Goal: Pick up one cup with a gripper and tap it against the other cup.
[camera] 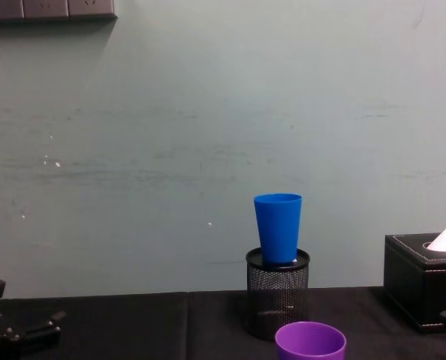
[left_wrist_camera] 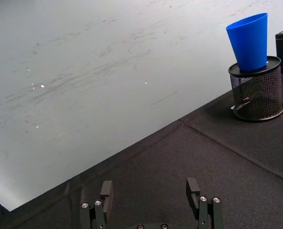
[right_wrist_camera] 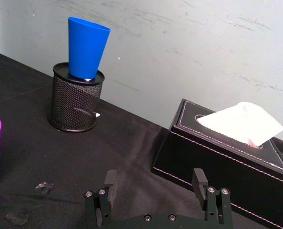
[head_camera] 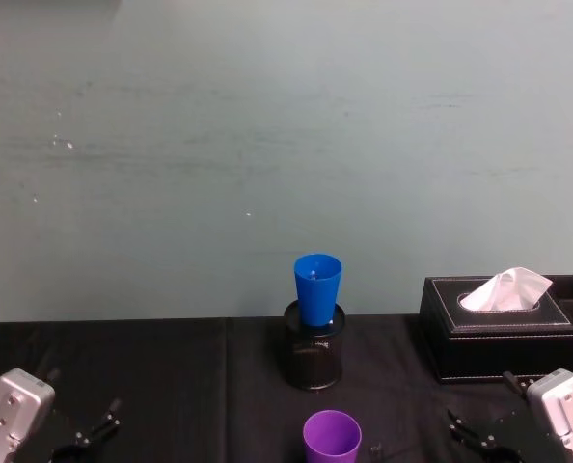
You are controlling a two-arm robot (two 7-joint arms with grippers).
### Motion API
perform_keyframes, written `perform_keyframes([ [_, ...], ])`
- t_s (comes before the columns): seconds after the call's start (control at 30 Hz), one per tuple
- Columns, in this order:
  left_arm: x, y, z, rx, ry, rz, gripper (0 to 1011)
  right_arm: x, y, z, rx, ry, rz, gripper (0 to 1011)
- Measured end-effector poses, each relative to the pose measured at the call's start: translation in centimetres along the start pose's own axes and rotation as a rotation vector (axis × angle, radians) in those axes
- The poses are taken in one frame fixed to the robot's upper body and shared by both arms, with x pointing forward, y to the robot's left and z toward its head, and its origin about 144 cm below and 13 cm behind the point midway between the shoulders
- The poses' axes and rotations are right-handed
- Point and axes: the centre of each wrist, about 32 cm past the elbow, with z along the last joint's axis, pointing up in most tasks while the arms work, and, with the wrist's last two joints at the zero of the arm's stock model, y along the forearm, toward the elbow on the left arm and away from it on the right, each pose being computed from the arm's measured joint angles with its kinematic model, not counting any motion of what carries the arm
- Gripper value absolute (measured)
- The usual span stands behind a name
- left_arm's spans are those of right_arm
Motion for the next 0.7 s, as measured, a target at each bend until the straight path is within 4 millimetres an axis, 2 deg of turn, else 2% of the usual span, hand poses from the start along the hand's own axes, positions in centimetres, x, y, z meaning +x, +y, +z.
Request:
perform_keyframes([
  [0.7,0.00,0.00,0.00,0.000,0.000,0.000,1000,0.00,0.00,0.00,0.000,0.000,0.000,1003],
])
